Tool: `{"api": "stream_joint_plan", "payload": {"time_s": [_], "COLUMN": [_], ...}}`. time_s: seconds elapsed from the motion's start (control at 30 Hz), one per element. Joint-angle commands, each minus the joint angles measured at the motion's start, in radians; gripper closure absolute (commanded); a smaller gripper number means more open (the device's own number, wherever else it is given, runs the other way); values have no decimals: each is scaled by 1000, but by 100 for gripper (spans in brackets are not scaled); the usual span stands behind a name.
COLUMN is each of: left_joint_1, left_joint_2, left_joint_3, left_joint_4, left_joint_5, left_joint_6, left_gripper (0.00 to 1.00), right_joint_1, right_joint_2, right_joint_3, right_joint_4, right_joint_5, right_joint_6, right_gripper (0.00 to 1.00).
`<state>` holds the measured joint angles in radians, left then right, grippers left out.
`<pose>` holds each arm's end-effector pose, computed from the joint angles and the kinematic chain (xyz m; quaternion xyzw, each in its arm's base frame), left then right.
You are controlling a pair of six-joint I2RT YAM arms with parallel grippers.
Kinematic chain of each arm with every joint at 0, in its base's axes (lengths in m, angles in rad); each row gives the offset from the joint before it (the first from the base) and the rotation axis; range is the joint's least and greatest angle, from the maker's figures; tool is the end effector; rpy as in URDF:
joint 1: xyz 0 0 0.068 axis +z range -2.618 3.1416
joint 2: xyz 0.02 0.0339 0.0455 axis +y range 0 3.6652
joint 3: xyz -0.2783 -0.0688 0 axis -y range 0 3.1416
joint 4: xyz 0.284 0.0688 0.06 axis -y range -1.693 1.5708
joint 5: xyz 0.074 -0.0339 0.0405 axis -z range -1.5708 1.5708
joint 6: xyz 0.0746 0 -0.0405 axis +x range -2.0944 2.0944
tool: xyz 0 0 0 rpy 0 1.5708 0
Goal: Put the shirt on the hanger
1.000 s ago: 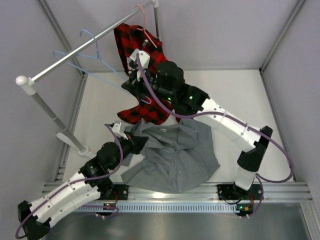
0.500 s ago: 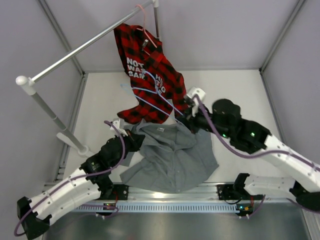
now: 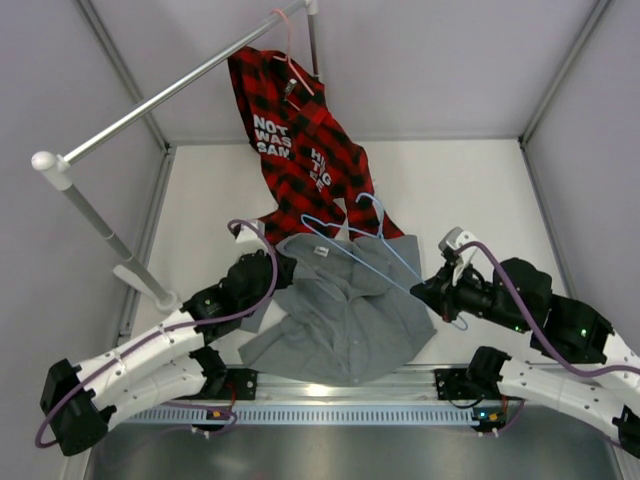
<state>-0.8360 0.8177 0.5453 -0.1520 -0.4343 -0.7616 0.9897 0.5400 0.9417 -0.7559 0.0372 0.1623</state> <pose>0.1899 -0.1633 0.2396 -0.0862 0.8242 -0.2532 0.4991 0.0894 0.1310 0.3713 -0.3201 0.7555 0.2984 0.4875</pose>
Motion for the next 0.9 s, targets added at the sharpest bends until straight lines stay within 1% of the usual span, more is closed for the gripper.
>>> {"api": "stream_joint_plan", "payload": {"time_s": [0.0,0.07,0.13,0.23,0.33,0.37,0.43,0.47,0.5,0.57,0.6,0.63,0.7,0.77,0.8,0.83,0.87], "left_joint_1": [17,37,54,57,57,57,57,57,57,57,57,57,57,57,57,57,57], "left_joint_2": [29,40,41,44,34,15,-2,-21,-31,-63,-74,-81,-75,-45,-32,-2,11], "left_joint_3": [77,100,111,110,101,84,70,64,50,36,32,34,57,123,151,219,255], "left_joint_4": [37,35,38,58,97,139,189,212,221,244,270,273,249,203,122,65,7], "left_joint_5": [-26,-20,-5,14,89,151,212,260,285,339,412,457,572,635,655,655,635], "left_joint_6": [-10,-4,-2,1,53,71,126,142,154,186,200,232,263,309,323,349,358], "left_gripper": [100,100,100,100,100,100,100,100,100,100,100,100,100,100,100,100,100], "right_joint_1": [-3,-3,-3,-2,-3,-2,-3,-3,-3,-3,-5,-3,-5,-3,-5,-5,-5], "right_joint_2": [-17,3,23,41,58,66,89,95,100,103,103,113,130,143,141,132,123], "right_joint_3": [17,8,-12,-46,-78,-84,-101,-106,-128,-165,-210,-228,-265,-283,-303,-305,-305], "right_joint_4": [-51,-62,-66,-36,13,54,104,165,205,298,404,452,557,611,639,665,665], "right_joint_5": [-29,-30,-63,-71,-103,-106,-94,-82,-51,-42,-59,-80,-124,-141,-186,-207,-227], "right_joint_6": [55,82,89,103,111,111,108,112,123,169,181,196,209,221,220,207,204], "right_gripper": [100,100,100,100,100,100,100,100,100,100,100,100,100,100,100,100,100]}}
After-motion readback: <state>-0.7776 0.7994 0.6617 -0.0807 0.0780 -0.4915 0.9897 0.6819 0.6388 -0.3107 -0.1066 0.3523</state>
